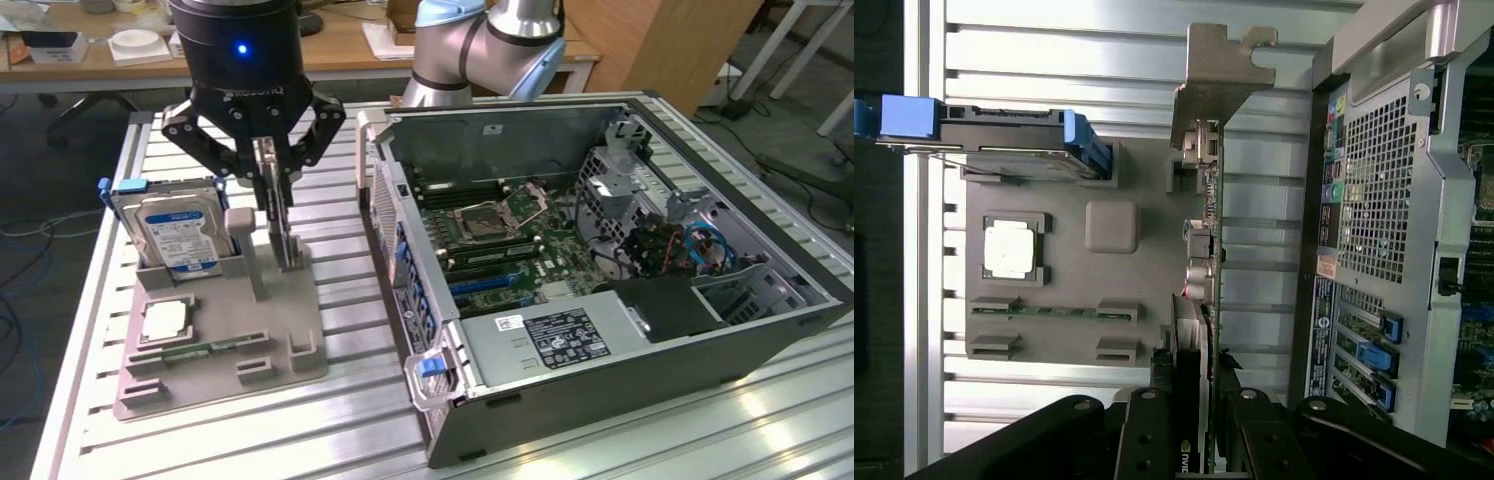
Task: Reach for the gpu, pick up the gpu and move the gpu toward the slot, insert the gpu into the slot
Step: 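Pick up the gpu and move the gpu toward the slot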
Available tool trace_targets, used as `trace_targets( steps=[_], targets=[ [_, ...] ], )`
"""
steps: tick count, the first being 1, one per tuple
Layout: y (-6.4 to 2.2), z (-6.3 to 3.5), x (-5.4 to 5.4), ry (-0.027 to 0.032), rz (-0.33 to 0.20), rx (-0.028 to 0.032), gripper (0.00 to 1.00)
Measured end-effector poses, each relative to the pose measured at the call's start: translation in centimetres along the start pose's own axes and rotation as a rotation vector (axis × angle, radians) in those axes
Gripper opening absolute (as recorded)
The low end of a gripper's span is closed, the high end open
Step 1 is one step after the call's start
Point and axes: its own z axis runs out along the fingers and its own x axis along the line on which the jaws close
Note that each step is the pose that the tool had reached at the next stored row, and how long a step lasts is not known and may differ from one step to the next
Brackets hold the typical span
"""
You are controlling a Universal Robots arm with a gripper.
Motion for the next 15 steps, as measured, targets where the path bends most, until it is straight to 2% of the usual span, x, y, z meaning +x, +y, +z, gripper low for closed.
trace_targets(
  steps=[8,10,15],
  targets=[
    [0.00,-0.23,0.0,0.0000,0.000,0.0003,0.26],
    [0.01,-1.48,0.2,0.0002,0.000,0.0061,0.26],
    [0.01,-1.58,0.2,0.0003,0.000,0.0067,0.26]
  ],
)
